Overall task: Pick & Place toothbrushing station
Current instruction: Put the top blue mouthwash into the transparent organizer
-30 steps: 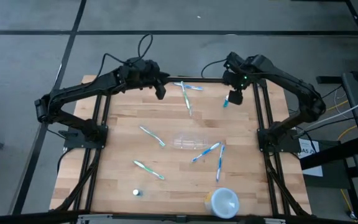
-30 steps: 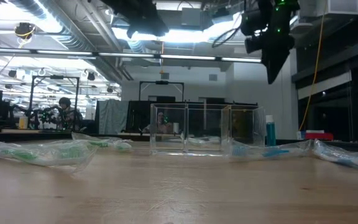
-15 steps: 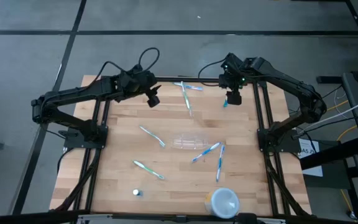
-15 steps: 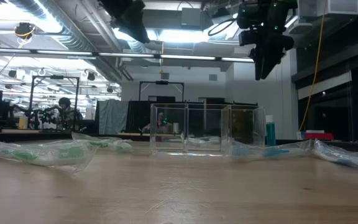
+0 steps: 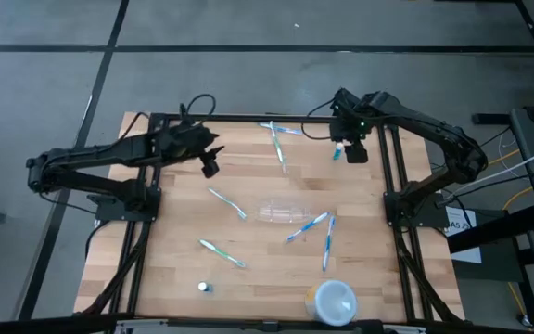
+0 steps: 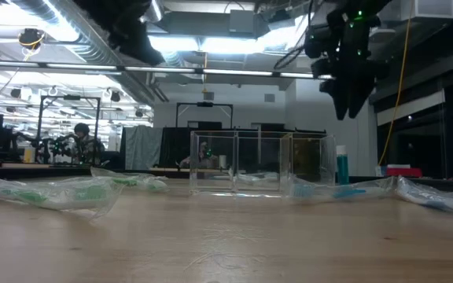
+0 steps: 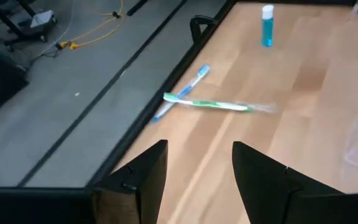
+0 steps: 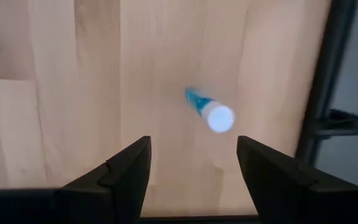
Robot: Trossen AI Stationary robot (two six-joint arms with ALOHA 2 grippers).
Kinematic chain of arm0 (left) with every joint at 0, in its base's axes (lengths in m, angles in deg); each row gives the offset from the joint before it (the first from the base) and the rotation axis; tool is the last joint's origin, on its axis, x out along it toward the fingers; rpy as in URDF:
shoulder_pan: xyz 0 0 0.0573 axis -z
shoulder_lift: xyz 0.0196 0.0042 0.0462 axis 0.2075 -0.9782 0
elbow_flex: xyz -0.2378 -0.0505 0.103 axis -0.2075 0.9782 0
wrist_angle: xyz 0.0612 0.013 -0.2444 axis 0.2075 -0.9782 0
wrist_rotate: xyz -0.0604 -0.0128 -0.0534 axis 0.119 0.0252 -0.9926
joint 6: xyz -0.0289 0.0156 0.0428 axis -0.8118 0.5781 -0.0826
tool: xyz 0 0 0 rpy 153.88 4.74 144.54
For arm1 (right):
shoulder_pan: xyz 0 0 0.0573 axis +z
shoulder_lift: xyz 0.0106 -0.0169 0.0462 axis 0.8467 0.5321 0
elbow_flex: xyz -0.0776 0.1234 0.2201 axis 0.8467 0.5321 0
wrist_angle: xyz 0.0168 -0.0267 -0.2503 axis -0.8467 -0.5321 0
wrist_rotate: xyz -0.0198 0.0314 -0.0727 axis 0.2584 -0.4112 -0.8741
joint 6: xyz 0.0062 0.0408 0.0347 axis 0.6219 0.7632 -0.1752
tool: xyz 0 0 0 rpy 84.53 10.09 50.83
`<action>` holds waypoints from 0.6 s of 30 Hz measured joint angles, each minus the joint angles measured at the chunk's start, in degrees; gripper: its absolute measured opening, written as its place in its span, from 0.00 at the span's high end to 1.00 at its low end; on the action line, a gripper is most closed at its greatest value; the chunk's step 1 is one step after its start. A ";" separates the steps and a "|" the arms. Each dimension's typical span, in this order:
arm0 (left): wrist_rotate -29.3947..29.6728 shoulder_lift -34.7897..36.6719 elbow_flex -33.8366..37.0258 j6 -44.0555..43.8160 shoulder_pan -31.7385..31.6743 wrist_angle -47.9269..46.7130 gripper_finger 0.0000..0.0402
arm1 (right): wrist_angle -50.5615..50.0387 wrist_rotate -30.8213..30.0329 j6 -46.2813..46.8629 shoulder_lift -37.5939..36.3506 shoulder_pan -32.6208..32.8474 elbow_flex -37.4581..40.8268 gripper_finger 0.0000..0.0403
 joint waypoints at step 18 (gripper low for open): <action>-4.21 4.70 4.07 -8.72 4.46 3.02 0.56 | 10.24 0.02 3.25 0.02 -2.01 6.76 0.40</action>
